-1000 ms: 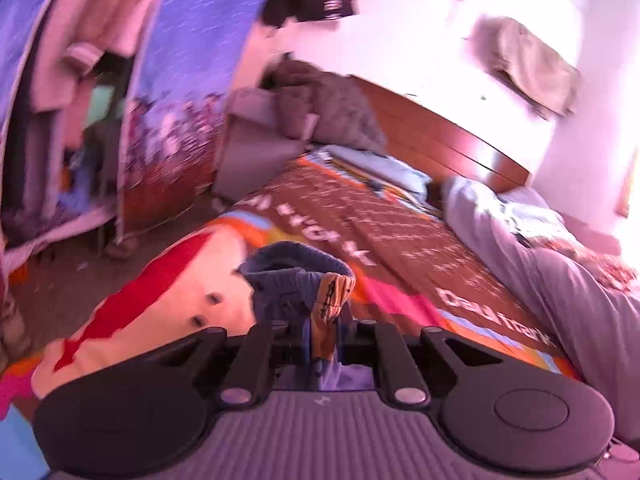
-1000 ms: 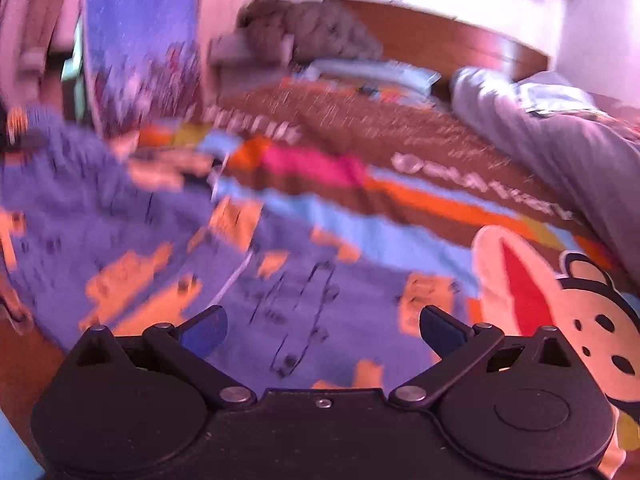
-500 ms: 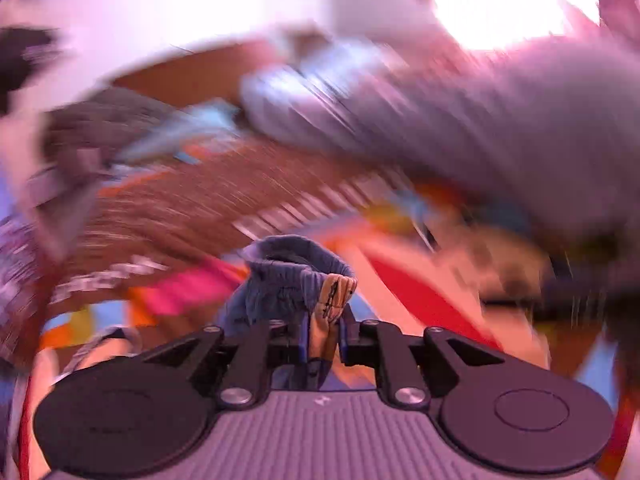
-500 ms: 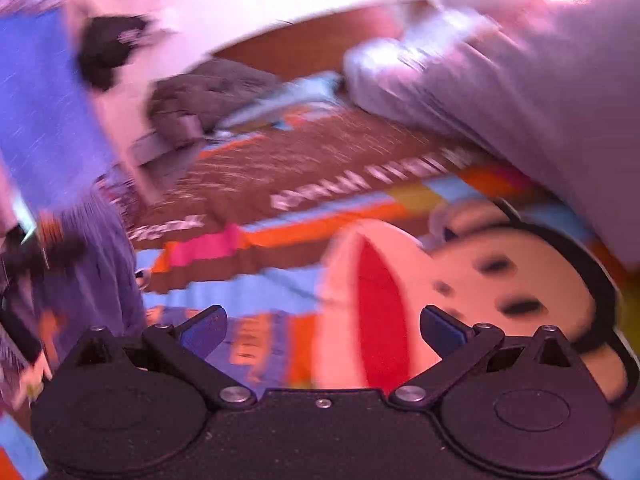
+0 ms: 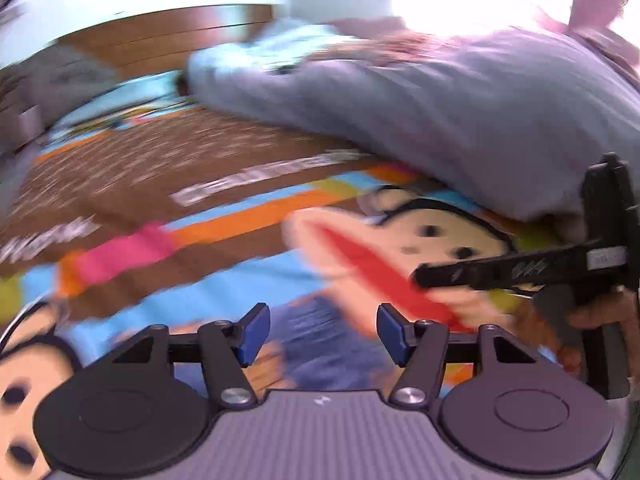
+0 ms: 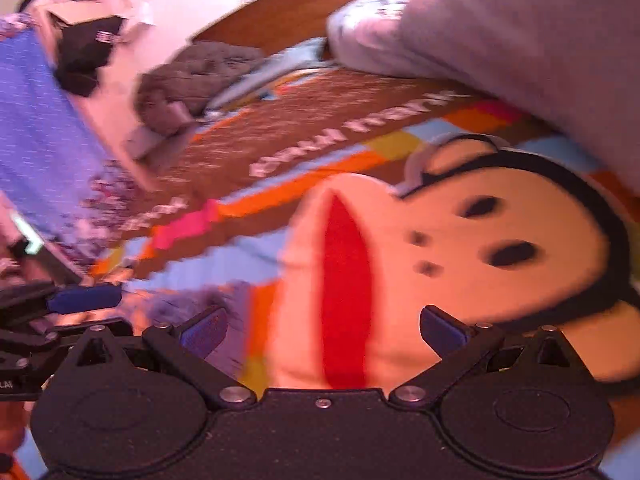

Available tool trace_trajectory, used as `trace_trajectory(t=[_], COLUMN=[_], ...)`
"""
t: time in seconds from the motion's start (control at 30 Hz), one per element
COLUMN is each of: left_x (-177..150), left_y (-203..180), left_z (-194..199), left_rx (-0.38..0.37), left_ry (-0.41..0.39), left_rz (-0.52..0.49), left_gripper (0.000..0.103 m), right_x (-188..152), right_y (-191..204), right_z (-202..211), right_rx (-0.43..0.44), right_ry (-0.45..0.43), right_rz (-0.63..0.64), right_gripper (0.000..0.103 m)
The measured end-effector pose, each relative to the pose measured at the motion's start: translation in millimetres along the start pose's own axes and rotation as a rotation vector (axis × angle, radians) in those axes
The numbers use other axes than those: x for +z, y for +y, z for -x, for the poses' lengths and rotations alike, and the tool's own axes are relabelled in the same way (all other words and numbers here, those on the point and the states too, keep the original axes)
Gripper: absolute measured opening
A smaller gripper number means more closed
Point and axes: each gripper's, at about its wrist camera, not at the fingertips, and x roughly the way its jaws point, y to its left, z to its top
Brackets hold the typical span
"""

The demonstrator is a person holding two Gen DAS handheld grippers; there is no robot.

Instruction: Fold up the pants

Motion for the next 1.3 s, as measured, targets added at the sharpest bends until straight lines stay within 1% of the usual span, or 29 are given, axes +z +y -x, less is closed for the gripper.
trace_trajectory(t=[0.03, 0.07, 0.17, 0.2, 0.23, 0.27, 0.3, 0.33, 0.37, 0.43, 0.5, 0.53, 0.57, 0.6, 0.63, 0.67, 0.73, 0.77, 0.8, 0.83, 0.87, 0.9, 0.93, 1.03, 1.07, 1.17, 1.2, 1.3], left_x=[-9.4, -18.3, -53.6, -64.3, -73.7, -81.9, -87.0, -90.9, -92.8, -94.8, -88.8, -81.6, -78.0, -74.8, -71.7, -69.9, -73.2, -78.4, -86.7, -95.7, -105.8, -108.9, -109.0, -114.1, -114.0, -112.8, -112.3, -110.8], left_y=[13.8, 24.4, 50.6, 52.8, 52.4, 48.9, 44.3, 40.4, 38.3, 41.5, 53.1, 52.3, 57.3, 60.9, 69.4, 77.0, 86.9, 90.3, 93.8, 96.5, 96.6, 97.3, 98.3, 98.5, 97.8, 94.3, 93.6, 94.9], left_z=[1.3, 1.0, -6.9, -9.9, -9.1, -3.8, -0.7, 1.5, 4.5, 8.9, 9.8, 14.8, 22.1, 29.5, 30.1, 28.4, 21.4, 16.7, 9.5, 3.3, -0.1, 0.7, 3.7, 3.9, 3.6, 3.3, 4.1, 6.3], left_rx=[0.053, 0.086, 0.171, 0.192, 0.206, 0.218, 0.227, 0.232, 0.233, 0.218, 0.198, 0.197, 0.199, 0.202, 0.211, 0.22, 0.217, 0.201, 0.17, 0.145, 0.146, 0.148, 0.145, 0.147, 0.152, 0.161, 0.16, 0.151], left_ry=[0.015, 0.037, 0.157, 0.184, 0.182, 0.16, 0.143, 0.136, 0.129, 0.104, 0.073, 0.044, 0.004, -0.026, -0.047, -0.052, -0.022, 0.002, 0.03, 0.048, 0.033, 0.018, 0.002, -0.005, -0.001, 0.004, 0.004, -0.003], left_rz=[0.052, 0.094, 0.239, 0.259, 0.256, 0.232, 0.203, 0.178, 0.156, 0.13, 0.163, 0.195, 0.241, 0.288, 0.348, 0.408, 0.496, 0.531, 0.566, 0.594, 0.601, 0.61, 0.619, 0.628, 0.622, 0.609, 0.609, 0.62], left_gripper=[0.063, 0.062, 0.061, 0.058, 0.058, 0.058, 0.06, 0.06, 0.062, 0.066, 0.069, 0.07, 0.075, 0.081, 0.084, 0.089, 0.094, 0.1, 0.103, 0.102, 0.102, 0.103, 0.103, 0.103, 0.103, 0.103, 0.103, 0.103], right_x=[5.9, 10.6, 18.5, 16.6, 13.1, 7.5, -0.1, -8.9, -16.3, -21.6, -20.8, -20.2, -19.1, -17.1, -14.3, -12.3, -15.0, -21.0, -28.9, -38.7, -48.1, -60.3, -66.0, -61.4, -60.0, -66.8, -68.9, -73.5], right_y=[6.6, 14.5, 44.7, 56.0, 64.3, 71.9, 77.9, 78.9, 75.8, 69.9, 74.8, 78.9, 82.3, 85.0, 88.7, 92.9, 107.9, 115.7, 122.5, 128.3, 132.7, 136.0, 136.8, 131.6, 126.9, 114.0, 111.8, 121.0], right_z=[-8.0, -16.1, -45.1, -56.5, -64.2, -73.0, -80.4, -82.0, -79.6, -70.1, -59.4, -53.5, -46.2, -38.9, -35.1, -32.4, -34.1, -36.8, -41.1, -45.4, -49.6, -53.9, -54.1, -44.9, -41.9, -39.1, -39.8, -40.9], right_rx=[0.03, 0.048, 0.043, 0.04, 0.03, -0.011, -0.082, -0.144, -0.18, -0.216, -0.3, -0.325, -0.315, -0.284, -0.248, -0.215, -0.12, -0.076, -0.052, -0.058, -0.081, -0.109, -0.121, -0.163, -0.18, -0.185, -0.192, -0.229], right_ry=[-0.001, 0.003, 0.057, 0.075, 0.094, 0.118, 0.132, 0.124, 0.102, 0.075, 0.031, 0.006, -0.025, -0.052, -0.066, -0.069, -0.038, -0.008, 0.03, 0.065, 0.1, 0.145, 0.15, 0.134, 0.134, 0.146, 0.144, 0.131], right_rz=[0.009, 0.025, 0.123, 0.169, 0.207, 0.258, 0.318, 0.371, 0.398, 0.393, 0.45, 0.493, 0.523, 0.531, 0.525, 0.514, 0.491, 0.49, 0.5, 0.522, 0.552, 0.598, 0.62, 0.605, 0.594, 0.508, 0.506, 0.564], right_gripper=[0.102, 0.102, 0.102, 0.102, 0.102, 0.102, 0.102, 0.102, 0.102, 0.102, 0.102, 0.102, 0.102, 0.102, 0.102, 0.102, 0.102, 0.102, 0.102, 0.102, 0.102, 0.102, 0.102, 0.102, 0.102, 0.102, 0.102, 0.102])
